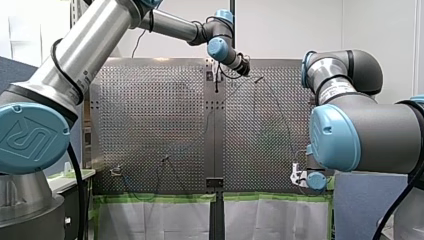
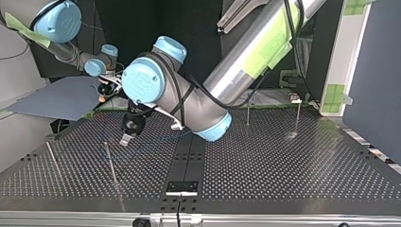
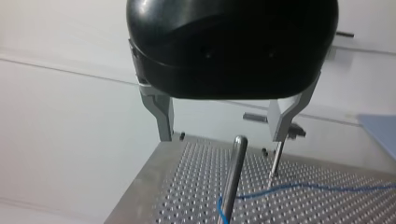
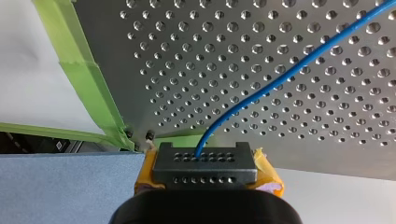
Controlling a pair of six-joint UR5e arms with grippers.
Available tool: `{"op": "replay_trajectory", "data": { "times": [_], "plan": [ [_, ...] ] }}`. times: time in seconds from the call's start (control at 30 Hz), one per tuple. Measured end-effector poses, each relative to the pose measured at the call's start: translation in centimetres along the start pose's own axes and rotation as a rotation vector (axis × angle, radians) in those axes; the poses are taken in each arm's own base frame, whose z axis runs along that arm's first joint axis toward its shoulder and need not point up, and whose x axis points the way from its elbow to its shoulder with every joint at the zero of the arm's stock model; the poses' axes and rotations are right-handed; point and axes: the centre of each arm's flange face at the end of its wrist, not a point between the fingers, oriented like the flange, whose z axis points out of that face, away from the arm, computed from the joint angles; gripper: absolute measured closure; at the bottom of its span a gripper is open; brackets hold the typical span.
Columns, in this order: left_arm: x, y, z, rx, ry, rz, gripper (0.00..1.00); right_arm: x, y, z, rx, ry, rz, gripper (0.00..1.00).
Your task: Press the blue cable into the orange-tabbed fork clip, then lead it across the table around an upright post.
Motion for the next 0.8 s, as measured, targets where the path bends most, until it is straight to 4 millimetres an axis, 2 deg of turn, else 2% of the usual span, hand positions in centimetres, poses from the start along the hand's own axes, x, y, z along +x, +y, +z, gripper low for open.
{"op": "replay_trajectory", "data": {
  "times": [0.23, 0.8],
  "plan": [
    [0.01, -0.06, -0.05, 0.008, 0.004, 0.008, 0.01, 0.09, 0.03, 0.14, 0.003, 0.003, 0.001, 1.0],
    [-0.08, 0.51, -0.31, -0.107, -0.011, 0.07, 0.01, 0.07, -0.04, 0.11, 0.011, 0.001, 0.005, 1.0]
  ]
}}
